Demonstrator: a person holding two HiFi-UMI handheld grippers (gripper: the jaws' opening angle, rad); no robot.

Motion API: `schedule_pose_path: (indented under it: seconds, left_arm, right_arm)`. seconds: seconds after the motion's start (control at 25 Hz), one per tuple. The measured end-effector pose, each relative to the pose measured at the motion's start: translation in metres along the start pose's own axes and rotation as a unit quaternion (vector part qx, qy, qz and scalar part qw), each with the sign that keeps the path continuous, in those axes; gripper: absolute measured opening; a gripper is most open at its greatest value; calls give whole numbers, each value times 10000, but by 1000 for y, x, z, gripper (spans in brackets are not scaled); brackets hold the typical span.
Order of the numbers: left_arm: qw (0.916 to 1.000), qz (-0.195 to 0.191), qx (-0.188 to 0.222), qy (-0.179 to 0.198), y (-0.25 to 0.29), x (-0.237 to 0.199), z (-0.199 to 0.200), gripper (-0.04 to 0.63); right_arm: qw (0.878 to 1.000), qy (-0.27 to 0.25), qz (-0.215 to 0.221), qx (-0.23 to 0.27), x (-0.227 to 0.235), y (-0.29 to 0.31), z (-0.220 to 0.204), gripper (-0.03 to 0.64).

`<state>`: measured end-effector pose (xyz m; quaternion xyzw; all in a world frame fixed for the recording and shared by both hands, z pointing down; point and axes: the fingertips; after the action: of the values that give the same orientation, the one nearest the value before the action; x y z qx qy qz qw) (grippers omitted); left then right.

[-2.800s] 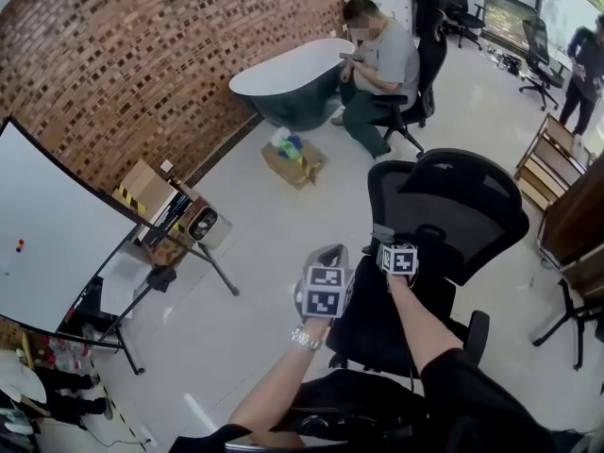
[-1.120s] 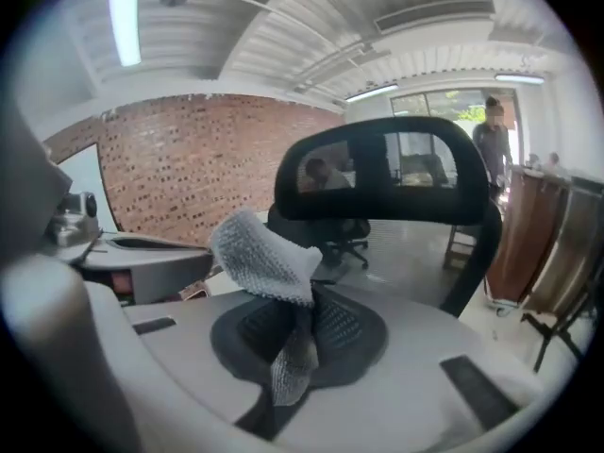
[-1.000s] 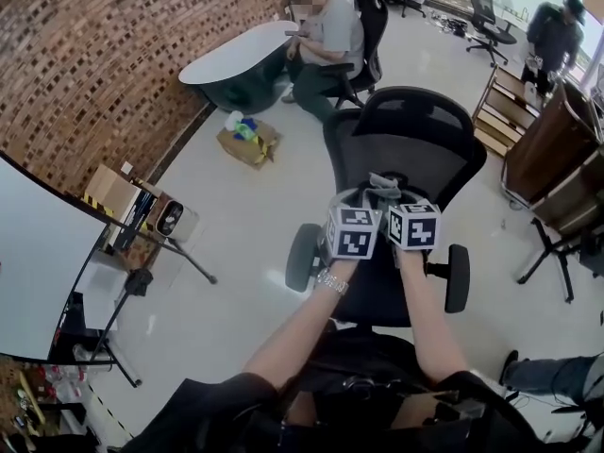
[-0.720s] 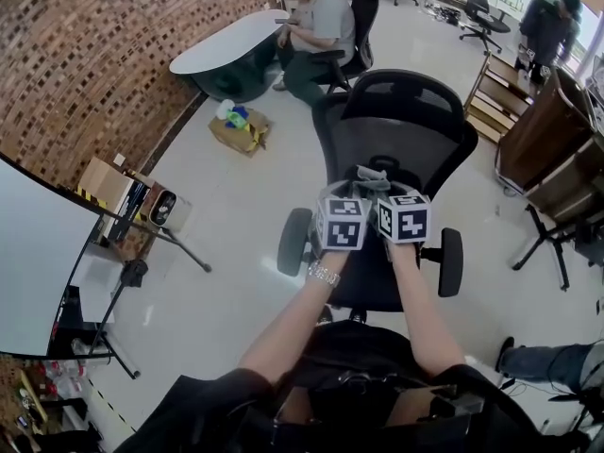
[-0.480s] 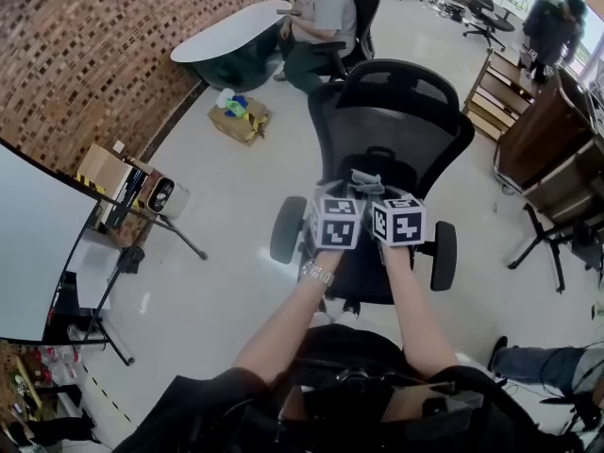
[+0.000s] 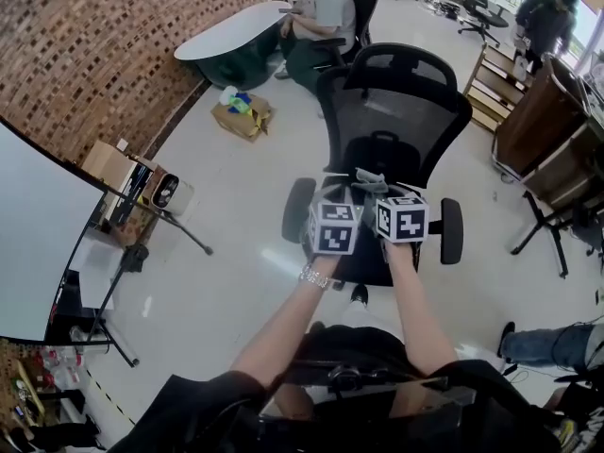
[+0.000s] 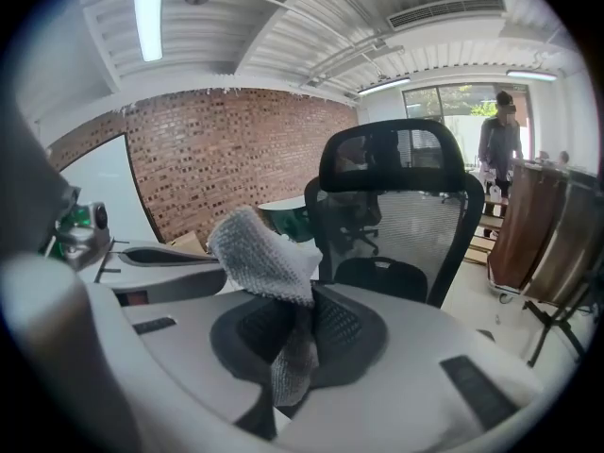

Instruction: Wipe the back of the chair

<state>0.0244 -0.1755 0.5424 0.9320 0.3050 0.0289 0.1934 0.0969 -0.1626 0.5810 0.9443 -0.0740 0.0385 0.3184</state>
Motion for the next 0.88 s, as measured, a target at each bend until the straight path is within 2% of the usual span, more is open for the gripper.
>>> schedule_pose_path:
  seconds: [0.24, 0.36, 0.64, 0.88]
  left_arm:
    - [9998, -164, -45, -69, -68, -14, -33, 3]
    - [9996, -253, -34, -104, -87, -20, -37, 3]
    - [9982, -597, 79, -24, -101, 23, -33, 3]
    - [9974, -698, 116, 99, -102, 51, -24, 4]
  right_arm:
    - [9999, 68, -145, 37, -63, -43, -44, 28]
    - [9997, 41, -242, 64, -85, -60, -56, 28]
    - [9997, 62, -179, 123, -84, -85, -72, 28]
    - [9998, 68, -51, 182, -69, -104, -75, 26]
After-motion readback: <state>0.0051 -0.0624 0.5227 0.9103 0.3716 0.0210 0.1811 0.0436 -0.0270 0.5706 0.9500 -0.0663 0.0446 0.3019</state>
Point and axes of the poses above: the fingertips, and each gripper's own axes: y forward along the fingers, x to its right, z out of its top, and after that the axes turned 5 degrees about -z, right-handed
